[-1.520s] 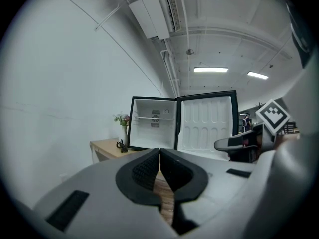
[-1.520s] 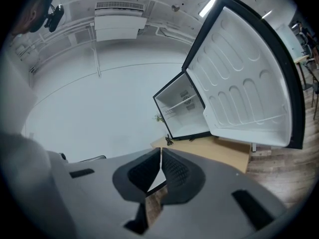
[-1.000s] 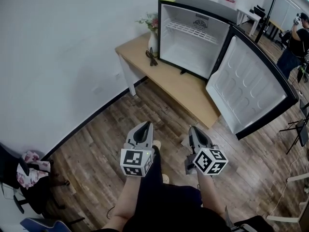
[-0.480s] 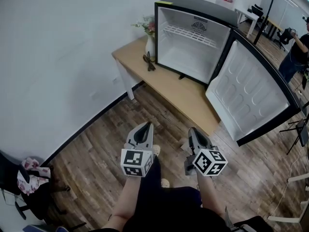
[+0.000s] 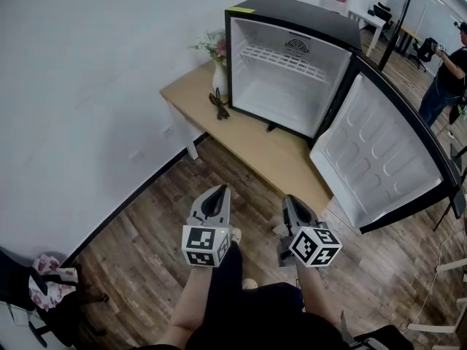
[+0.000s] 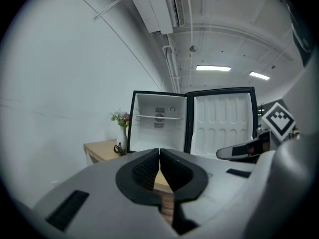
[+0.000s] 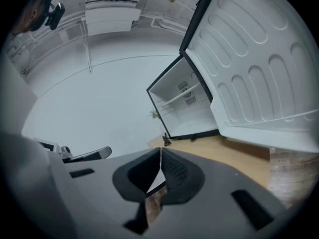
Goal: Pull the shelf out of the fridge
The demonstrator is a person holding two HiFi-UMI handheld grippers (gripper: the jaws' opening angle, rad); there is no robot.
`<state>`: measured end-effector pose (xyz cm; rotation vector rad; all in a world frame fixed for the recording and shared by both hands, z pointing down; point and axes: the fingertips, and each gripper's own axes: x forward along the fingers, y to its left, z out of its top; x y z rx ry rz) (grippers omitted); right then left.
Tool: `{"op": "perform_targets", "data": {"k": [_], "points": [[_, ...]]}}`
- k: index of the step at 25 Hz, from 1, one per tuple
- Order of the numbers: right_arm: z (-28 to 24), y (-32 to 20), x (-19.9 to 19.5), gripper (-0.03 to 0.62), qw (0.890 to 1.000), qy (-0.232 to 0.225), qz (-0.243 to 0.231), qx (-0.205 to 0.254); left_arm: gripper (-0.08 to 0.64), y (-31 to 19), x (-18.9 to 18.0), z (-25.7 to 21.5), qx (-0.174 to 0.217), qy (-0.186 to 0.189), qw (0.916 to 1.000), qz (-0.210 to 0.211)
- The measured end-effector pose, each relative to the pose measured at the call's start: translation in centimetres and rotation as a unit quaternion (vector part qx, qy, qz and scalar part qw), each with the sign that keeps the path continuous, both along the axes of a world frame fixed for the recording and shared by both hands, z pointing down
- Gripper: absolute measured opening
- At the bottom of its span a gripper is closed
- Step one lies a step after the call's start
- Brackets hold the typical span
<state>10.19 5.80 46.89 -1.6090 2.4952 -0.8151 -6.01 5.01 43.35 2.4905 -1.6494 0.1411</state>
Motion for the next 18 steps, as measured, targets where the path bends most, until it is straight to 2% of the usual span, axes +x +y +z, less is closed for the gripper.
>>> {"op": "perform_targets", "data": {"k": [18], "points": [[-0.2, -9.9, -1.9, -0.008, 1.000, -0.001, 0.021, -0.010, 0.006, -10.8, -1.0, 0.1, -0.014, -0.005, 0.9992, 0.037]]}}
